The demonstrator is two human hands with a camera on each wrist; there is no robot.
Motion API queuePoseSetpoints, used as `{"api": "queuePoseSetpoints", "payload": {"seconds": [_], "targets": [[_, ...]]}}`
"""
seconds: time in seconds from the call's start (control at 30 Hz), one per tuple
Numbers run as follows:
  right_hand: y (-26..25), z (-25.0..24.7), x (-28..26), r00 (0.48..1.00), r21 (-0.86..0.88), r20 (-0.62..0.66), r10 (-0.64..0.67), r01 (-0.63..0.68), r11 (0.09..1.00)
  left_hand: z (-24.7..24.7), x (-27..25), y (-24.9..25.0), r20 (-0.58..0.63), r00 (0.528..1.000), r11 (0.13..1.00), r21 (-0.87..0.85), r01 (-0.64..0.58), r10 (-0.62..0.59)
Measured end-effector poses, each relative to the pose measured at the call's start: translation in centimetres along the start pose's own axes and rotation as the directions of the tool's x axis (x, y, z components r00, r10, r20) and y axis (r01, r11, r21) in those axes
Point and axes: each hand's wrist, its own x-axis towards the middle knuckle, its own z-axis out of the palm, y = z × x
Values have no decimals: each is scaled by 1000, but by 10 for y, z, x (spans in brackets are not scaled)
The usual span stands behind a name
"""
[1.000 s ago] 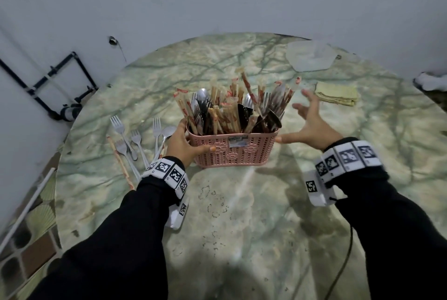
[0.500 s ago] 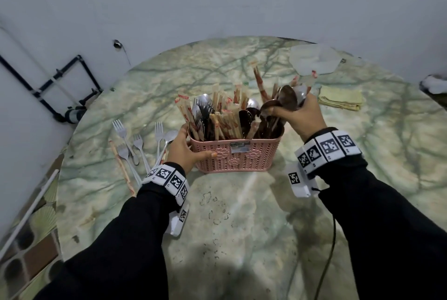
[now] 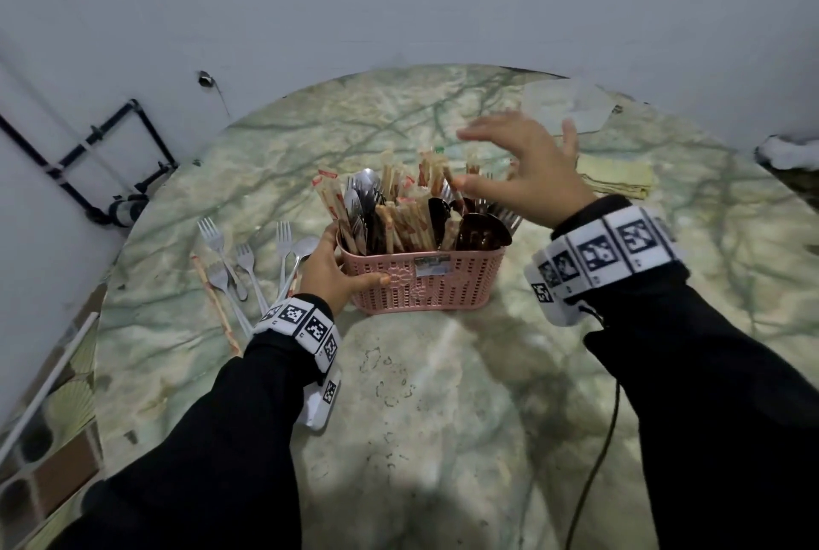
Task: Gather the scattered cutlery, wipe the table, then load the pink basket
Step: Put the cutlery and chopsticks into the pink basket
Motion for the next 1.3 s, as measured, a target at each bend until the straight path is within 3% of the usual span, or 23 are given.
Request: {"api": "queuePoseSetpoints", "payload": {"seconds": [0.1, 0.2, 0.3, 0.4, 0.5, 0.57, 0.63, 0.73, 0.87, 1.07, 1.2, 1.3], "targets": [[-12, 15, 9, 998, -275, 51, 20, -5, 961, -1, -1, 0, -5, 1000, 1000, 4, -1, 1], [-12, 22, 8, 999, -326, -35, 36, -46, 944, -1, -3, 2, 1, 1000, 1000, 10, -7, 7], [0, 18, 4, 973, -308, -172, 153, -201, 930, -3, -4, 5, 6, 1000, 1000, 12, -2, 2], [9, 14, -1, 950, -333, -75, 302, -309, 891, -4, -3, 4, 5, 1000, 1000, 15, -4, 4], [9, 11, -2, 959, -398, 14, 282, -254, 882, -4, -4, 5, 14, 1000, 1000, 16, -7, 6], [12, 6, -5, 972, -347, 38, 230, -203, 916, -4, -4, 6, 24, 1000, 1000, 20, -12, 11], [16, -4, -11, 977, -125, -7, 215, -214, 969, -3, -5, 8, 24, 1000, 999, 31, -12, 12], [27, -16, -17, 943, 105, -103, 315, -305, 947, -4, -6, 8, 25, 1000, 999, 33, -1, 0], [40, -7, -16, 940, 156, 13, 341, -339, 928, -5, -6, 7, 23, 1000, 999, 42, 11, -12], [39, 14, -17, 923, 129, -122, 364, -349, 928, -6, -5, 9, 51, 998, 999, 17, 40, -41], [21, 4, -27, 902, 99, -103, 419, -410, 907, -10, -8, 15, 95, 993, 991, 117, 58, -69], [-5, -9, -38, 894, 135, -216, 392, -371, 919, -28, -16, 8, 53, 997, 977, 207, 51, -64]]}}
